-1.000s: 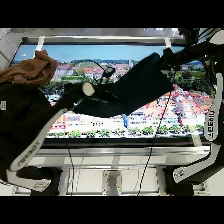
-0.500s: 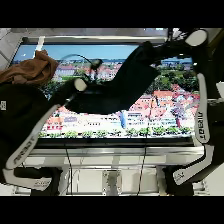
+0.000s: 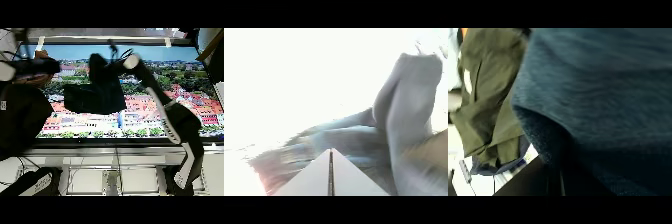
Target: Fold the clothes and pants, and hang the long-sleeved shirts on hangers.
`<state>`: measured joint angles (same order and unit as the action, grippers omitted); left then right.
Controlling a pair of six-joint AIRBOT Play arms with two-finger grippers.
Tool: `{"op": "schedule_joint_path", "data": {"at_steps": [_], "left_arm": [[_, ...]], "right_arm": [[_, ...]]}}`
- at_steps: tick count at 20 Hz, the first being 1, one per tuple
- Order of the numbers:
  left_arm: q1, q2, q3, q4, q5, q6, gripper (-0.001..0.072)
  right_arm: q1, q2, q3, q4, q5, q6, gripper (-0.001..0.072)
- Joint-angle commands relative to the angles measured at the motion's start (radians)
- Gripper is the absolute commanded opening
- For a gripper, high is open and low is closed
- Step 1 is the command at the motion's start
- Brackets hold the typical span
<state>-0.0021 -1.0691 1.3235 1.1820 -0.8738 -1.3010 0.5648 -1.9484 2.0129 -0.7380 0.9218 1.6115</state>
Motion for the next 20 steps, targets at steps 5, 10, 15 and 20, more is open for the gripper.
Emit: {"op": "schedule_joint_path", "data": {"at_steps": [5, 10, 15, 20], "left_arm": [[0.115, 0.053, -0.002, 0.026, -0.207, 0.034, 0.0041], [0.115, 0.041, -0.002, 0.061, -0.251, 0.034, 0.0041], [0.115, 0.041, -0.002, 0.067, -0.256, 0.033, 0.0041], [0.115, 0.041, -0.002, 0.066, -0.257, 0.022, 0.0041]], "right_arm": [[0.222, -0.131, 0.003, 0.084, -0.298, -0.114, 0.0395], [0.092, -0.067, 0.037, 0.015, -0.018, -0.172, 0.0418], [-0.168, -0.003, 0.022, -0.431, 0.427, -0.126, 0.0412], [-0.333, -0.072, -0.098, -0.146, 0.420, -0.105, 0.0493]]}}
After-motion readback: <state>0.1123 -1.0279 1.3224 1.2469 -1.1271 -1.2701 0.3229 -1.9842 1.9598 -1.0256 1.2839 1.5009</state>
